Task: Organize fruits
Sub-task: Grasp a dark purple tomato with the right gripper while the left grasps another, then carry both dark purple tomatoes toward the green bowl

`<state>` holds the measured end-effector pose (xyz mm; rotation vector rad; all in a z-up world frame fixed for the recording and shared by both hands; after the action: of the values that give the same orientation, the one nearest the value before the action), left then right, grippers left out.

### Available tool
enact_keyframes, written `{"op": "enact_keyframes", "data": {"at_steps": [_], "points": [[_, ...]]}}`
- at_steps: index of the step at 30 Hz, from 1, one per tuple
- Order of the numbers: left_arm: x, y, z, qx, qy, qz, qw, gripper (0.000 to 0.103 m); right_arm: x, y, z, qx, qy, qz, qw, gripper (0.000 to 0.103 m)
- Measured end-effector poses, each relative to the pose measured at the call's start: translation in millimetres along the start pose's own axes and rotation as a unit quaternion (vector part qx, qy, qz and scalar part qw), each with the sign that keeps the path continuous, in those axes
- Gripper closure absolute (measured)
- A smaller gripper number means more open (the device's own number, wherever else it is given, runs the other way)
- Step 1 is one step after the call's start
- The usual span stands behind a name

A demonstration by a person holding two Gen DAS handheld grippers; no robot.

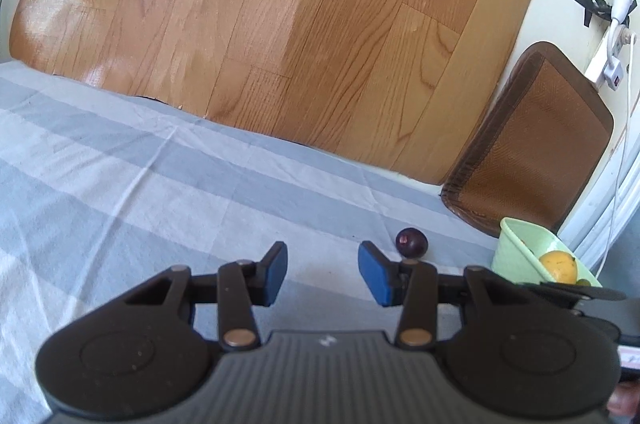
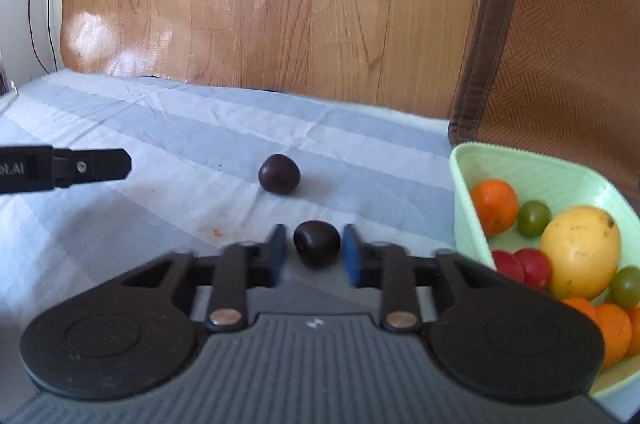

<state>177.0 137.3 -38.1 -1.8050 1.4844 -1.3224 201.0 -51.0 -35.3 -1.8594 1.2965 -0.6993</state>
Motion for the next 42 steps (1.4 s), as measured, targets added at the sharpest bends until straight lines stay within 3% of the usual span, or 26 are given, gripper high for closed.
{"op": "enact_keyframes", "data": {"at_steps": [3, 5, 10, 13, 16, 18, 22, 26, 32, 36, 37, 39, 42], "points": [[8, -1, 4, 0.001, -0.004, 0.008, 1.0, 0.054, 7, 13, -41, 0.034, -0.036, 0.027, 0.998, 0.078], [24, -5, 14, -0.006, 0.007, 0.028, 0.9996, 0.054, 11, 27, -58, 0.035, -0.053, 0.039, 0.997, 0.078], [72, -7, 63, -0.03, -0.005, 0.132, 0.9907, 0.05, 24, 52, -64, 0.03, -0.043, 0.063, 0.997, 0.077], [84, -3, 89, -0.057, -0.013, 0.151, 0.9868, 0.055, 34, 51, -63, 0.036, -0.067, 0.1, 0.992, 0.077], [91, 2, 98, -0.081, 0.001, 0.16, 0.9838, 0.073, 36, 50, -59, 0.029, -0.076, 0.111, 0.99, 0.077], [93, 4, 95, -0.079, -0.003, 0.164, 0.9833, 0.074, 33, 50, -60, 0.034, -0.078, 0.107, 0.991, 0.077], [91, 12, 72, -0.081, 0.007, 0.133, 0.9879, 0.074, 37, 50, -64, 0.044, -0.073, 0.112, 0.99, 0.077], [92, 40, 16, -0.086, 0.038, 0.103, 0.9903, 0.074, 36, 63, -78, 0.038, -0.056, 0.097, 0.993, 0.077], [113, 86, -66, -0.075, 0.089, 0.122, 0.9857, 0.073, 24, 90, -117, 0.051, -0.037, 0.06, 0.996, 0.076], [121, 101, -78, -0.066, 0.084, 0.149, 0.983, 0.072, 24, 97, -123, 0.047, -0.028, 0.054, 0.997, 0.075], [123, 101, -80, -0.062, 0.082, 0.151, 0.9833, 0.072, 26, 97, -122, 0.046, -0.028, 0.058, 0.997, 0.069], [122, 99, -81, -0.059, 0.078, 0.146, 0.9844, 0.061, 27, 100, -124, 0.045, -0.026, 0.056, 0.997, 0.063], [120, 99, -80, -0.059, 0.068, 0.147, 0.9851, 0.06, 25, 101, -125, 0.047, -0.024, 0.047, 0.998, 0.063]]}}
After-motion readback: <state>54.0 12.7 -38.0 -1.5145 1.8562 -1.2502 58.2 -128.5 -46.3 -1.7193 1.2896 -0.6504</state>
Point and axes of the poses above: each gripper's, at about its wrist camera, not at the fingertips, and z roughly the way its jaws point, x to its right, y to its underside, the point moved 6 cm from there along z, roughly the way its jaws point, and after that the axes turned 2 degrees about x, right-handed, at the moved point
